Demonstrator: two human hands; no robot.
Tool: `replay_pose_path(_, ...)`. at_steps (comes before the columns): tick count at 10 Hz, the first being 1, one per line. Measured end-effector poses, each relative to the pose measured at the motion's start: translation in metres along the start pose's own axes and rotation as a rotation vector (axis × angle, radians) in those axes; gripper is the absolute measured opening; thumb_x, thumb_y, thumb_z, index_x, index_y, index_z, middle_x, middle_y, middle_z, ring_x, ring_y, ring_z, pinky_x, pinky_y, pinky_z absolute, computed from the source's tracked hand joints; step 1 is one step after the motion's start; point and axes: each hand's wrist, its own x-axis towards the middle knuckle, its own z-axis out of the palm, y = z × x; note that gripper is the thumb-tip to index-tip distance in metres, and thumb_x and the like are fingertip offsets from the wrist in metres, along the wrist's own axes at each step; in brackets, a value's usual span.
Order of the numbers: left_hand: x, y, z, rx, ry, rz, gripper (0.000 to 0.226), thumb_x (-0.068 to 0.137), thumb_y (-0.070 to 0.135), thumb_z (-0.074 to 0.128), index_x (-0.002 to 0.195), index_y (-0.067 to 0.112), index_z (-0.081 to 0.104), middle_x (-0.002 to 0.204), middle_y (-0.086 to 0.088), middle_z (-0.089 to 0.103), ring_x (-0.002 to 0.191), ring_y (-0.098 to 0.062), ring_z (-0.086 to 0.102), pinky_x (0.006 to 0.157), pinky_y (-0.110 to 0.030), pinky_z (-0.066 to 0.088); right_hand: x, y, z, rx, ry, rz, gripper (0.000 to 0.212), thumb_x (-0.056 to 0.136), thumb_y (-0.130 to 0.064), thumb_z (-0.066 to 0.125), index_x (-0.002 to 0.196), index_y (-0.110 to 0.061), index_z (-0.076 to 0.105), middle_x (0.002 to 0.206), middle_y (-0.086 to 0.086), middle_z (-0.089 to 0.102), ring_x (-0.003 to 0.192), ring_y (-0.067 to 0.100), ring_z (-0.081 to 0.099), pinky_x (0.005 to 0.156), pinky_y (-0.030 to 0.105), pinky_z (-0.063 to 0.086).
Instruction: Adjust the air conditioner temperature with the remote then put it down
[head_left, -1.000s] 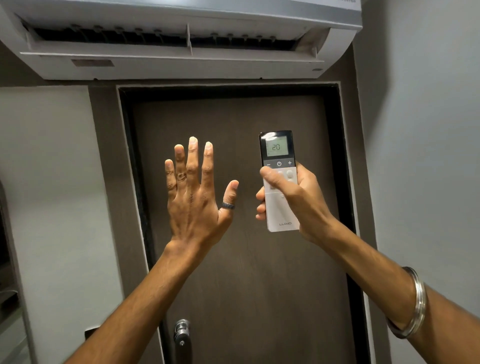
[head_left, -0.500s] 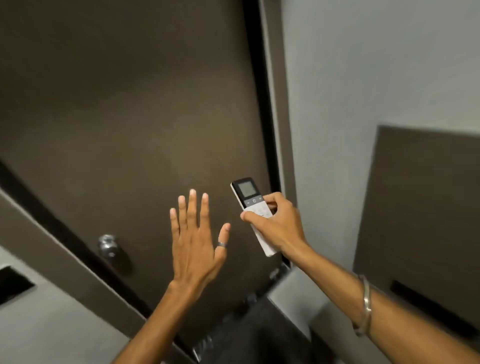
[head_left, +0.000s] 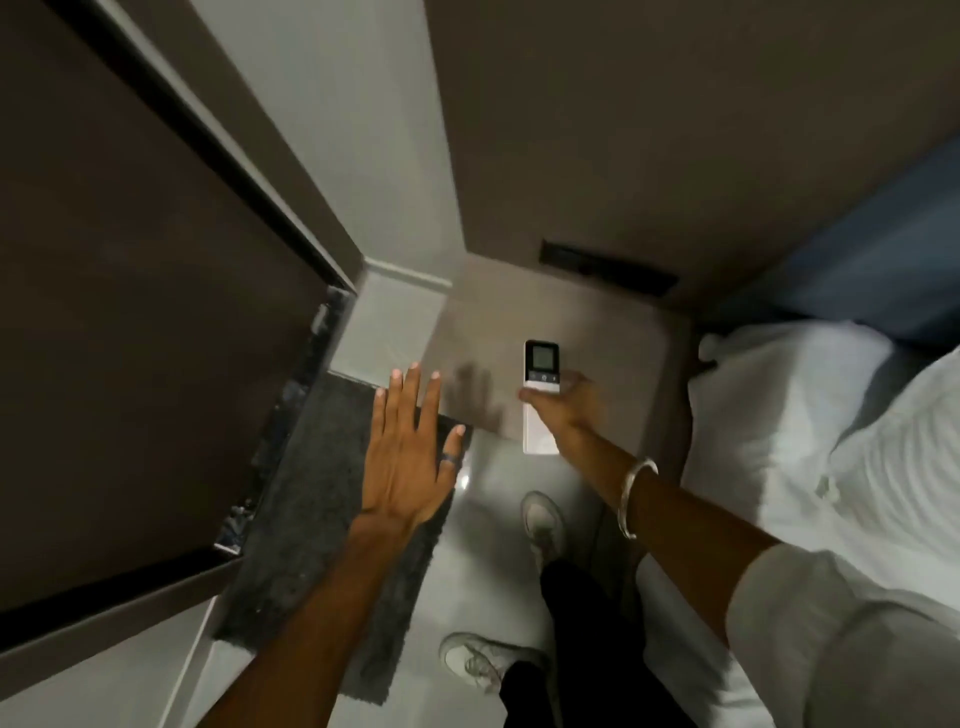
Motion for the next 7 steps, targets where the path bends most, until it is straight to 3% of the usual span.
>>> replay_pose_path(1,0.014,0.0,0.043,-0.001,-0.055,0.034,0.071,0.107,0.048,0.03,0.165,0.009,0.024,0.173,-0.022,0.015,0.161,-0.037,0.008,0.132,-0.047,0.003,0.038,0.015,0.006,-0.009,0.096,0.069,0.039,0.055,-0.042,0.089,0.084,-0.025,0.069,0.085,-0.003,0.071,0.076,0.017,0.069,0.076,0.032,0.061)
replay_pose_path(2,0.04,-0.004,0.116,0.009,-0.145,0.073,0.071,0.107,0.047,0.031,0.165,0.008,0.02,0.173,-0.023,0.01,0.16,-0.035,-0.001,0.131,-0.05,0.004,0.103,0.043,0.033,0.016,0.227,0.137,0.059,0.055,-0.045,0.086,0.107,-0.02,0.072,0.101,0.0,0.074,0.089,0.019,0.073,0.079,0.03,0.062)
replay_pose_path(4,0.061,-0.013,0.18,0.009,-0.208,0.028,0.072,0.108,0.047,0.033,0.166,0.009,0.013,0.174,-0.022,0.006,0.161,-0.037,-0.001,0.132,-0.05,0.003,0.145,0.076,0.071,-0.052,0.261,0.13,0.062,0.068,-0.033,0.086,0.12,-0.012,0.061,0.123,0.01,0.064,0.104,0.026,0.067,0.077,0.028,0.05)
replay_pose_path(6,0.066,-0.014,0.178,-0.013,-0.182,-0.001,0.073,0.108,0.048,0.033,0.166,0.009,0.014,0.174,-0.021,0.007,0.161,-0.038,0.0,0.132,-0.051,0.003,0.152,0.086,0.081,-0.207,0.276,0.111,0.077,0.067,-0.041,0.087,0.127,-0.01,0.05,0.131,0.014,0.058,0.117,0.035,0.061,0.095,0.045,0.056)
replay_pose_path(7,0.061,-0.019,0.157,-0.011,-0.126,-0.043,0.073,0.108,0.049,0.031,0.166,0.008,0.016,0.174,-0.02,0.008,0.161,-0.038,0.0,0.132,-0.052,0.003,0.139,0.076,0.076,-0.26,0.281,0.017,0.077,0.074,-0.043,0.081,0.135,-0.008,0.048,0.136,0.017,0.055,0.122,0.038,0.056,0.101,0.048,0.051)
